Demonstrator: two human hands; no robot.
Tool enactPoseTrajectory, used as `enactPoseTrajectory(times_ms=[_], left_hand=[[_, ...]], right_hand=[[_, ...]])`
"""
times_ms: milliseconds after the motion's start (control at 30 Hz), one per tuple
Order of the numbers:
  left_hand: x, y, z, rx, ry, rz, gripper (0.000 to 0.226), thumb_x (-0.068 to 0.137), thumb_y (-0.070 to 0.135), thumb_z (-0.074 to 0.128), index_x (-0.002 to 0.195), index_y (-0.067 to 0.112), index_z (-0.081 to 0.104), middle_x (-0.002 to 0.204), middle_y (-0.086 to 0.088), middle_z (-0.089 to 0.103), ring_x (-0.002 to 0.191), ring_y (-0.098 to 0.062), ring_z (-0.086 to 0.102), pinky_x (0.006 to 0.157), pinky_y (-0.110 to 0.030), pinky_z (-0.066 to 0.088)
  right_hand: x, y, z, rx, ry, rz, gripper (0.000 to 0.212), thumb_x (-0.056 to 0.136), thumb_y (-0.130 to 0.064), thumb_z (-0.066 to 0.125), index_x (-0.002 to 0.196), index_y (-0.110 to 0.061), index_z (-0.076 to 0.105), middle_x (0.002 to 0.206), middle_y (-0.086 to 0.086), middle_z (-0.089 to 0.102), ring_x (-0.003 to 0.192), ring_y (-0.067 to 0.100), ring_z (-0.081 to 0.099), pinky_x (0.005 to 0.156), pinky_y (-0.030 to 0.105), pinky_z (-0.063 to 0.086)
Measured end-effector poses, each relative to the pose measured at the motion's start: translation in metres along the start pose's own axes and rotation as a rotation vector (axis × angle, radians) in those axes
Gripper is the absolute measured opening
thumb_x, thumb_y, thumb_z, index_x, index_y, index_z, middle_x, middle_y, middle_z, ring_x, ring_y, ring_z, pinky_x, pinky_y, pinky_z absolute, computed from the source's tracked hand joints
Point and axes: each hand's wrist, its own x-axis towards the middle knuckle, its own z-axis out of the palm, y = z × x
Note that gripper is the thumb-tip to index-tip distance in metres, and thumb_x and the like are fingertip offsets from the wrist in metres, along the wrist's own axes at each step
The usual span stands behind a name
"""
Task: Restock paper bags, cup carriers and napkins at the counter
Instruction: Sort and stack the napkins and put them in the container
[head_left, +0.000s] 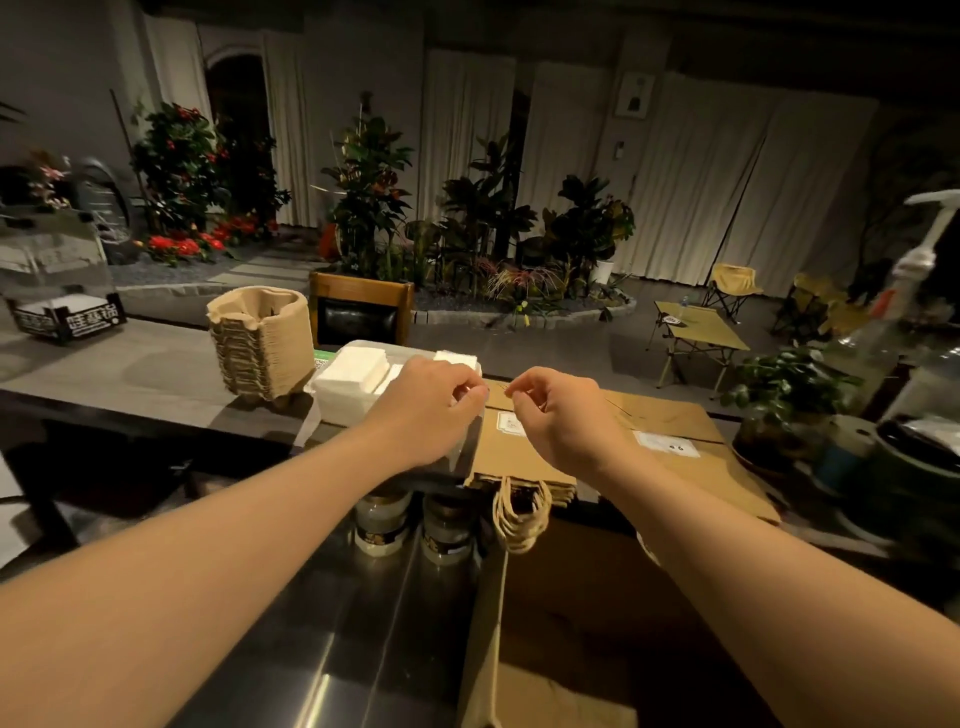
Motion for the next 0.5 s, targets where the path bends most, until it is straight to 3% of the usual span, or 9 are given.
enactPoseTrajectory(times_ms=[133,233,367,500], left_hand=[[-0.05,0.037,0.002,-0.086,-0.105,0.005,0.027,0.104,0.042,0.047,0.098,0.03,0.07,0.091,0.012,0.068,0.088,-0.008,0.061,0.078,-0.034,0.05],[-0.09,0.06,0.008,-0.089,-0.167,0.02,0.039,0.106,0.042,0.044,0.078,0.026,0.066,0.074,0.004,0.065,0.073,-0.014,0.061,0.069,-0.038,0.047],[-0.153,0.089,0.024,-0.15,-0.164,0.005,0.05,0.106,0.047,0.041,0.068,0.026,0.068,0.063,0.004,0.064,0.063,-0.01,0.06,0.068,-0.035,0.046],[-0.215,0.108,0.064,-0.231,-0.189,0.026,0.054,0.106,0.046,0.043,0.059,0.027,0.062,0.056,0.004,0.06,0.058,-0.011,0.059,0.067,-0.039,0.049]], right_hand=[[-0.061,0.002,-0.019,0.018,-0.012,-0.035,0.023,0.103,-0.036,0.056,0.114,-0.023,0.071,0.093,-0.008,0.07,0.077,0.006,0.061,0.067,0.026,0.051],[-0.107,0.01,-0.027,0.036,-0.052,-0.033,0.025,0.103,-0.039,0.054,0.116,-0.024,0.07,0.096,-0.01,0.069,0.081,0.005,0.063,0.068,0.025,0.052],[-0.179,0.026,-0.034,0.037,-0.037,-0.028,0.026,0.103,-0.042,0.052,0.106,-0.026,0.072,0.081,-0.012,0.066,0.07,0.004,0.059,0.061,0.023,0.043],[-0.254,0.052,-0.032,-0.016,-0.016,-0.062,0.032,0.103,-0.045,0.05,0.095,-0.024,0.073,0.076,-0.013,0.067,0.069,0.004,0.06,0.06,0.031,0.051]])
